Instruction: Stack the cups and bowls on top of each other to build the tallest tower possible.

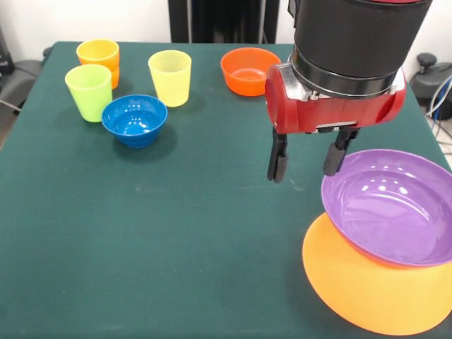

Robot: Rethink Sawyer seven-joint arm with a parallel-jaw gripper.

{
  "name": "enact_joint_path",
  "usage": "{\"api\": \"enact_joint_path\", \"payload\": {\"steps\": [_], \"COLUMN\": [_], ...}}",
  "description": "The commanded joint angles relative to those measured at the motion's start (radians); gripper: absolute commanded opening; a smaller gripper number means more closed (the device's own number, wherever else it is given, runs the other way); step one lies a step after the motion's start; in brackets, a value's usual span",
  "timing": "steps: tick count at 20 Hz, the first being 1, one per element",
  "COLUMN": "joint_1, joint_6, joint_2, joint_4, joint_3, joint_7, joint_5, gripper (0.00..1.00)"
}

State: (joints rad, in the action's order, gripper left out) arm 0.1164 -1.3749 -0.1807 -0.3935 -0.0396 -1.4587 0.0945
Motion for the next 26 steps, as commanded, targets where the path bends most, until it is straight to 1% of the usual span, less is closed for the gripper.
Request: {"api": "enact_joint_path", "payload": {"steps": [1, 3, 4, 6, 7, 12, 16, 20, 23, 26], "joint_1": [0.049, 0.055, 0.06, 0.065, 0.068, 0.094, 0.104, 0.106, 0.125, 0.138], "joint_6": [0.208, 0.242, 0.276, 0.332, 0.374, 0.557, 0.696, 0.795, 0.861, 0.921], "joint_2": [-0.12, -0.138, -0.148, -0.185, -0.212, -0.313, -0.393, -0.461, -0.51, -0.549], "joint_4": [-0.257, -0.314, -0.352, -0.458, -0.526, -0.809, -0.994, -1.141, -1.235, -1.319], "joint_3": [-0.079, -0.075, -0.077, -0.06, -0.05, -0.042, -0.031, -0.018, -0.036, -0.041], "joint_7": [-0.022, -0.033, -0.029, -0.061, -0.08, -0.107, -0.127, -0.156, -0.138, -0.142], "joint_5": [-0.058, -0.065, -0.073, -0.078, -0.08, -0.09, -0.077, -0.074, -0.077, -0.074], "gripper": [1.0, 1.0, 1.0, 1.0, 1.0, 1.0, 1.0, 1.0, 1.0, 1.0]}}
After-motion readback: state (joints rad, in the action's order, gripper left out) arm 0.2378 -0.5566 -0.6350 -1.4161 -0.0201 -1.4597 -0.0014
